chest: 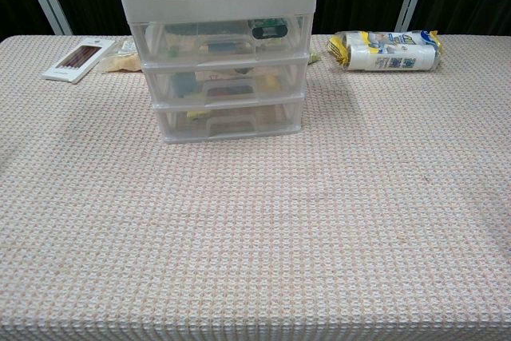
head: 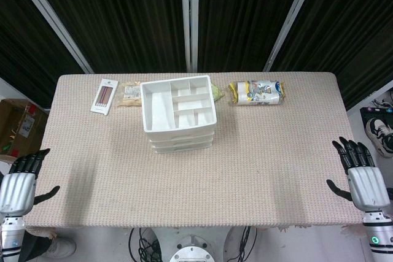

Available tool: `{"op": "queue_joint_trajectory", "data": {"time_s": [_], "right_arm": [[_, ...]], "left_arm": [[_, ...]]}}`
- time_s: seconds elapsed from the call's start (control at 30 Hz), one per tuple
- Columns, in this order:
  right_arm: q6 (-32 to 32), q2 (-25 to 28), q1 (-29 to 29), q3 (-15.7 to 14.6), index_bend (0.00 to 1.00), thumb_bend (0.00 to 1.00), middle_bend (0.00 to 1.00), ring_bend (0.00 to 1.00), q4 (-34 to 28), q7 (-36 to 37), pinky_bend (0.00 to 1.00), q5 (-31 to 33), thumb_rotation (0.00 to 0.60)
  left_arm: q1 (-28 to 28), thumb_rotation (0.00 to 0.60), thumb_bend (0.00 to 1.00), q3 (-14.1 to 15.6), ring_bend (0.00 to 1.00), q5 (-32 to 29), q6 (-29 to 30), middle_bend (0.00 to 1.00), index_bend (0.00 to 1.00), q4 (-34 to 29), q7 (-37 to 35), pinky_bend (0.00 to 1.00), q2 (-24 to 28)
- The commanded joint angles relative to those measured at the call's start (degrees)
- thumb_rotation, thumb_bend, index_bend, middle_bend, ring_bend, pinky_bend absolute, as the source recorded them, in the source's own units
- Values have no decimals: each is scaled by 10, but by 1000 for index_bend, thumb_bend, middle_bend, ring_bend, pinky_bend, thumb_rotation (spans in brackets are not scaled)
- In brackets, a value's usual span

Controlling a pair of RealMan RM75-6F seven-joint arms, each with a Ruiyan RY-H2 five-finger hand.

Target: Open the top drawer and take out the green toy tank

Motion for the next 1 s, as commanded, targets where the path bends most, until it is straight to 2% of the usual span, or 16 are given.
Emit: {"op": "queue_joint_trajectory", "data": {"time_s": [0.03, 0.43, 0.67, 0.8, 0.87, 1.0], "right_arm": [[-4, -2, 4, 2, 0, 125, 0, 0, -1, -4, 0, 1, 600], [-8, 0, 11, -6, 0, 125, 0, 0, -2, 16, 0, -17, 600], [-38, -18, 38, -22, 0, 125, 6, 0, -15, 87, 4, -59, 600], [-114, -31, 98, -27, 0, 146, 99, 19, -50, 153, 144, -87, 600], [-157, -48, 133, -19, 0, 163, 164, 88, -66, 208, 242, -83, 600], [-236, -86, 196, -1, 0, 211, 340, 299, -92, 349, 487, -50, 600]], "left_arm": [[-2, 600, 57, 5, 180, -11, -18, 176, 142, -18, 3, 209, 10], [6, 600, 58, 9, 180, -8, -9, 176, 142, -48, 17, 209, 27], [10, 600, 57, 12, 180, -3, -4, 176, 142, -54, 21, 209, 28], [12, 600, 57, 13, 180, 0, -1, 176, 142, -55, 22, 209, 29], [12, 600, 57, 12, 180, 0, 0, 177, 146, -55, 21, 209, 29], [13, 600, 58, 12, 180, 1, 0, 180, 152, -54, 20, 209, 31]]}}
